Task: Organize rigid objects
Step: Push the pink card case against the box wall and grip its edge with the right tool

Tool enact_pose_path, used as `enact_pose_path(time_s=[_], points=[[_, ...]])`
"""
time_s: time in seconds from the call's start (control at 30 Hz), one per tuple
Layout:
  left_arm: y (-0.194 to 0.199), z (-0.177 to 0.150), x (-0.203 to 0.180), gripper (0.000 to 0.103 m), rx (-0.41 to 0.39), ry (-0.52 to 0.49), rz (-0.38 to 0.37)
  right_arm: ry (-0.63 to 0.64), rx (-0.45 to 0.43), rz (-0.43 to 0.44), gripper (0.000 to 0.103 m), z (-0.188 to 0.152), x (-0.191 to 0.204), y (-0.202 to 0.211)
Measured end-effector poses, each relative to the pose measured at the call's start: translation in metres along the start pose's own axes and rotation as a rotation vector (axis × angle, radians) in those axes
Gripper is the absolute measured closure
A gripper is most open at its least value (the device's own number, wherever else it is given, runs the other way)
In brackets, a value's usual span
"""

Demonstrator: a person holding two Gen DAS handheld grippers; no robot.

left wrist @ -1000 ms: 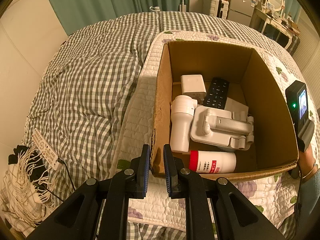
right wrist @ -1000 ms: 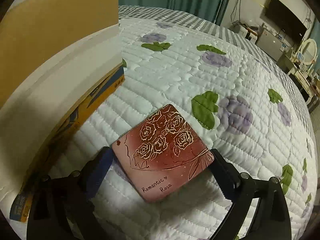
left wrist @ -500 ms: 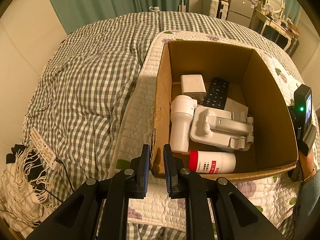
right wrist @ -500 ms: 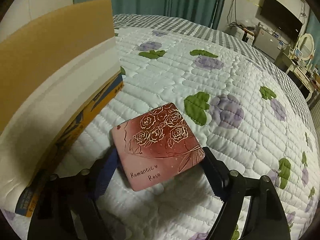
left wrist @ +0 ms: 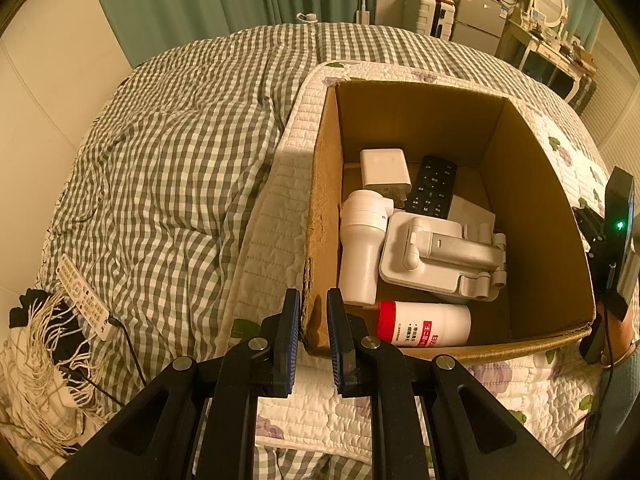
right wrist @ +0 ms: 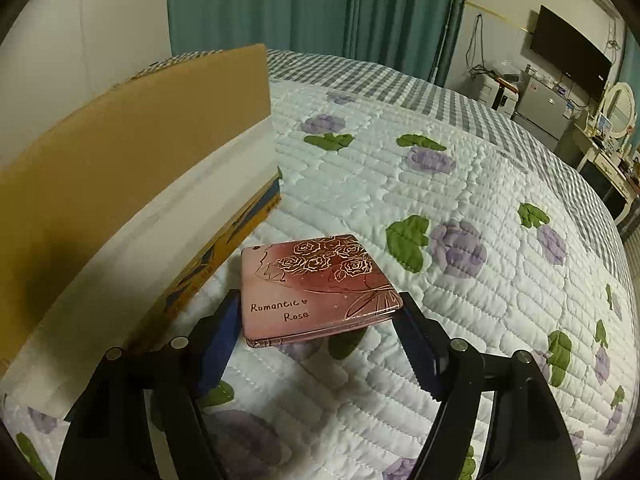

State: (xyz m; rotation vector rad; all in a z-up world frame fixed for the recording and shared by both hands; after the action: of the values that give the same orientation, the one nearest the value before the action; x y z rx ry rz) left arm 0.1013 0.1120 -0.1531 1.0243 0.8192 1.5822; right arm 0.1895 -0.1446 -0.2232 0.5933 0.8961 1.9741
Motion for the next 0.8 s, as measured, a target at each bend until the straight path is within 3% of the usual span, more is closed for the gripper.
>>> enact_pose_path(time_s=[0.2,0.53,0.6,0.7,0.8], points=[[0.000,0.000,0.000,0.089,0.001,0.000,0.000,0.081,-0.027,-0.012,0.029,0.006,0.016,0.007],[0.000,0.000,0.000,0.089,0.002,-0.003,0.001,0.104,-0.037,0.028,0.032,0.014,0.021,0.020],[0.000,0.000,0.000,0.089,0.003,-0.003,0.005,0.096,-0.054,-0.015,0.075,0.016,0.015,0.026],[-0.001,-0.001,0.000,0.089,0.004,-0.002,0.001,0.008,-0.055,0.065,0.090,0.017,0.000,0.032],[-0.001,-0.001,0.000,0.089,0.004,-0.001,0.000,-0.019,-0.022,0.101,0.095,0.010,-0.009,0.027]])
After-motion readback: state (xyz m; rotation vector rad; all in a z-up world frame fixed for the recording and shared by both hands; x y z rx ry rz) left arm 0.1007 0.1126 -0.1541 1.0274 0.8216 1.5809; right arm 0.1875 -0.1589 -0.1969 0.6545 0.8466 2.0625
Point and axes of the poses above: each gripper's, at about its wrist camera, not at the fingertips, and y roughly against the way its jaws point, x to its left, z to its top, the point moved 8 cm from there along -y, roughly the way its jaws point, and after that the axes turned 9 degrees about z, right-handed, at the moved point
